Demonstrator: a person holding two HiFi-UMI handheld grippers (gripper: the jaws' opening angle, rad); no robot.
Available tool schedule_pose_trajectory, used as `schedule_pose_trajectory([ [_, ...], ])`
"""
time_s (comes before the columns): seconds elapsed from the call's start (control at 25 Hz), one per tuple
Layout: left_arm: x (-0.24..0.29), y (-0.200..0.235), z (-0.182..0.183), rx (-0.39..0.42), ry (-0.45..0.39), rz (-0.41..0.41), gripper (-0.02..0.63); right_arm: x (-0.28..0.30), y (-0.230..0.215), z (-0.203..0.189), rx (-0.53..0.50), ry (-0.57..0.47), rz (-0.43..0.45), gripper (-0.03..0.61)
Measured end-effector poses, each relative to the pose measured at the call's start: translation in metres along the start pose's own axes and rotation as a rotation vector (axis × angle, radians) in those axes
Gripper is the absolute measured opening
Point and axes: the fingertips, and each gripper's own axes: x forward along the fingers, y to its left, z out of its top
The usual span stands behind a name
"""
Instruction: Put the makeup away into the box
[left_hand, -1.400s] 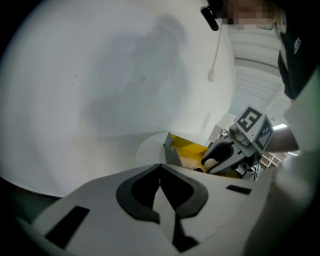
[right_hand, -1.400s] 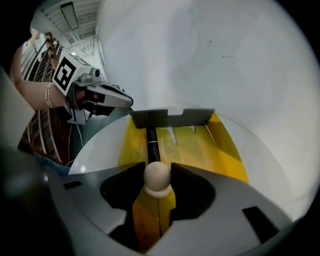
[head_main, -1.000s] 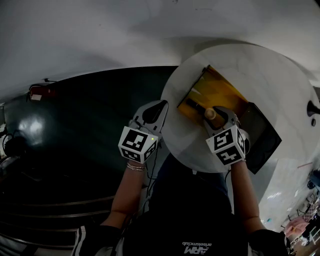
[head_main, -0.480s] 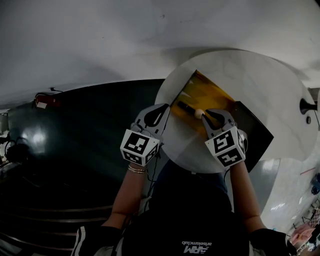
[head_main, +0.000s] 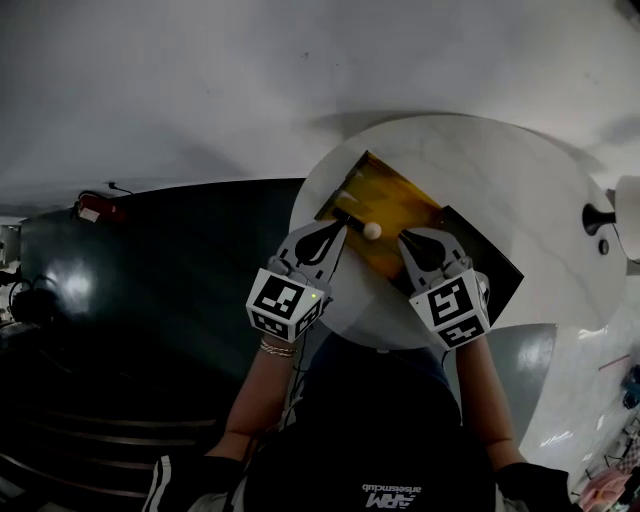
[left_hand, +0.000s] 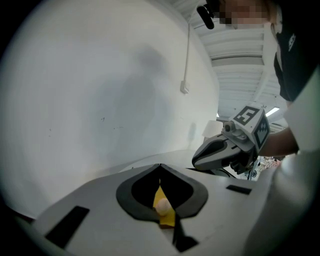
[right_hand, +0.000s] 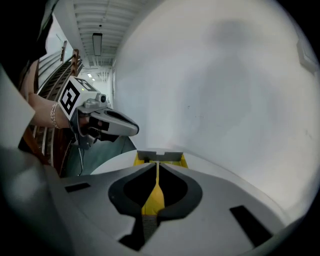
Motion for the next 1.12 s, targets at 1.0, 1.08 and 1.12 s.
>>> schedule_pose_trajectory([
  [1.0, 0.026, -0.163, 0.019, 0.035, -0.08, 0.102, 0.017, -0.144, -0.035, -0.071, -0.069, -0.169, 0.049, 0.025],
  [1.08, 0.029, -0.173, 0.02, 0.034, -0.088, 0.117, 0.017, -0.153, -0.039, -0.075, -0.07, -0.183, 0.062, 0.025],
  [1.12, 0.03, -0.178, 0.022, 0.032, -0.093, 0.123, 0.017, -0.157, -0.041, -0.076, -0.071, -0.189, 0.066, 0.025],
])
